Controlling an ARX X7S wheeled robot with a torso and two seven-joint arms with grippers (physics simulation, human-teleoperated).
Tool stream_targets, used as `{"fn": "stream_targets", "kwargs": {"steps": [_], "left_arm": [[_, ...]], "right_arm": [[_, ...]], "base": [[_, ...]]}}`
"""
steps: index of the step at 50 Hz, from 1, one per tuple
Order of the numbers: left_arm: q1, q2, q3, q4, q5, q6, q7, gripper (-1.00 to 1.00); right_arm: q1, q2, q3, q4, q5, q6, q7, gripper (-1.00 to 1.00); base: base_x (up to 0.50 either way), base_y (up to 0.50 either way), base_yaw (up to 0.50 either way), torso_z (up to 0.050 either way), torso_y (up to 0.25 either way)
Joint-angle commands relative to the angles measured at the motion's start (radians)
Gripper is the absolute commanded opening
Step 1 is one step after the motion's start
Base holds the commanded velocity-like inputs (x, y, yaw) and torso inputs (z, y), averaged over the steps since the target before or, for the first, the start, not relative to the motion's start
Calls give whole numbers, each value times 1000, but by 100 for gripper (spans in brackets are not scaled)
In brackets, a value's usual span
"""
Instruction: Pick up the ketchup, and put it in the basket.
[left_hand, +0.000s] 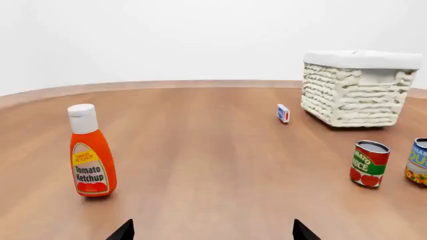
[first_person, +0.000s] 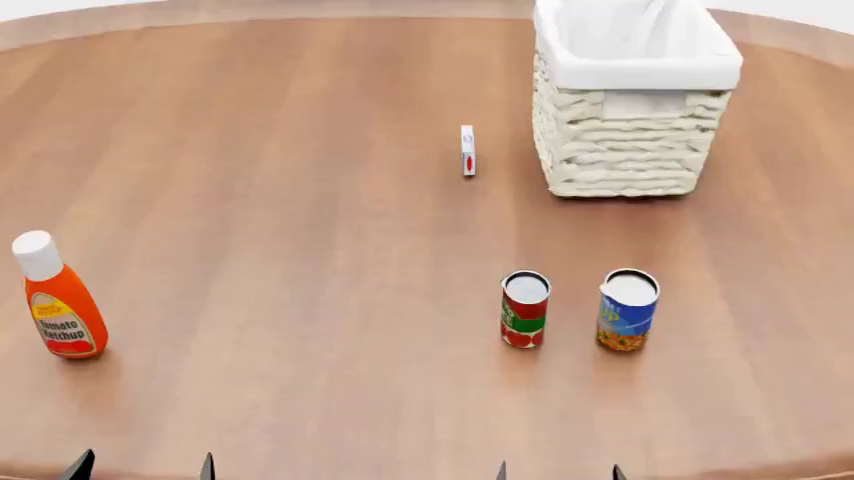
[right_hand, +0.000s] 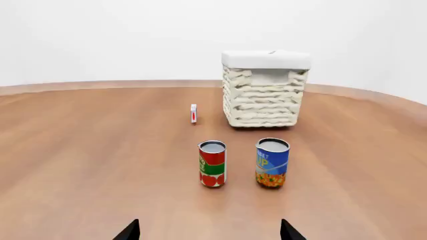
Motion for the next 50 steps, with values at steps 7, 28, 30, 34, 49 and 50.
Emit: {"fn": "stream_targets", "kwargs": {"steps": [7, 28, 30, 34, 49, 50], "left_arm": [[6, -41, 54, -3, 4, 25, -52, 100], [-38, -31, 14, 11, -133, -122, -90, 100], [-36, -34, 13, 14, -148, -124, -97, 100], [-38, -40, 17, 29, -170, -116, -104, 100], [65, -87, 31, 329, -98, 72, -169, 100], [73, -91, 35, 348, -85, 82, -174, 100]], "right_arm": [[4, 36, -42, -18, 26, 60, 61, 100], [71, 25, 29, 32, 157, 258, 130, 100], [66, 33, 21, 25, 154, 225, 136, 100], [45, 50, -4, -17, 133, 176, 147, 100], [-91, 91, -75, -481, 84, 206, 199, 100], [-95, 91, -75, -507, 83, 209, 205, 100]], "base": [[0, 0, 0, 0, 0], [0, 0, 0, 0, 0], [0, 0, 0, 0, 0], [0, 0, 0, 0, 0], [0, 0, 0, 0, 0], [0, 0, 0, 0, 0]]}}
